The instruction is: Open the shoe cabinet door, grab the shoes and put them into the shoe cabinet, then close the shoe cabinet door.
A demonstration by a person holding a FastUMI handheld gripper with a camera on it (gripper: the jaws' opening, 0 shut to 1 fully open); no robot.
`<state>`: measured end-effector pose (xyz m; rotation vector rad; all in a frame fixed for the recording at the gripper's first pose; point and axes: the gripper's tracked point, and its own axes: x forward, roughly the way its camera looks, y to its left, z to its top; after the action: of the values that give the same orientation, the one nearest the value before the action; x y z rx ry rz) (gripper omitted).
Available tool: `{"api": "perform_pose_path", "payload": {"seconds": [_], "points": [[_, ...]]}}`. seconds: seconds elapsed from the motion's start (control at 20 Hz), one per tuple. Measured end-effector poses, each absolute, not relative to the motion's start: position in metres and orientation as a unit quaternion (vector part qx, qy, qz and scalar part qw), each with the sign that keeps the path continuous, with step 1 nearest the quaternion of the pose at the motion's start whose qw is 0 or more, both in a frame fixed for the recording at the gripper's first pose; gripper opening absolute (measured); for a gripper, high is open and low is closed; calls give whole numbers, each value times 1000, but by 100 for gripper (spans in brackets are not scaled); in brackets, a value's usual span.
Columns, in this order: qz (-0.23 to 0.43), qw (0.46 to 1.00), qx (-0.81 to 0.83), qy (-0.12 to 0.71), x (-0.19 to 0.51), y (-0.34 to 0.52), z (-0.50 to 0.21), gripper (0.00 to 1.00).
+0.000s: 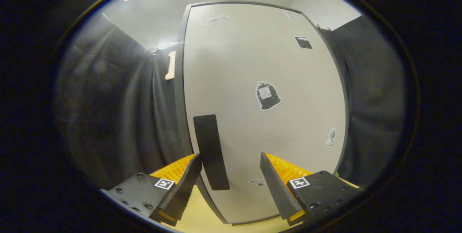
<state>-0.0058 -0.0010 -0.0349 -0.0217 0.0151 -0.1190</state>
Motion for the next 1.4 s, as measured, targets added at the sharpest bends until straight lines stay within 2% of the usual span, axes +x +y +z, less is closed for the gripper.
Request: {"api": "perform_pose_path", "payload": {"seconds": [0.25, 0.55, 0.8, 1.4], "points": [[-84, 996, -7, -25, -34, -23, -14, 97], [-149, 987, -20, -57, -71, -92, 15, 97], [-176, 982, -39, -63, -101, -160, 32, 97], [-133, 985, -64, -86, -140, -302, 95, 97]]}}
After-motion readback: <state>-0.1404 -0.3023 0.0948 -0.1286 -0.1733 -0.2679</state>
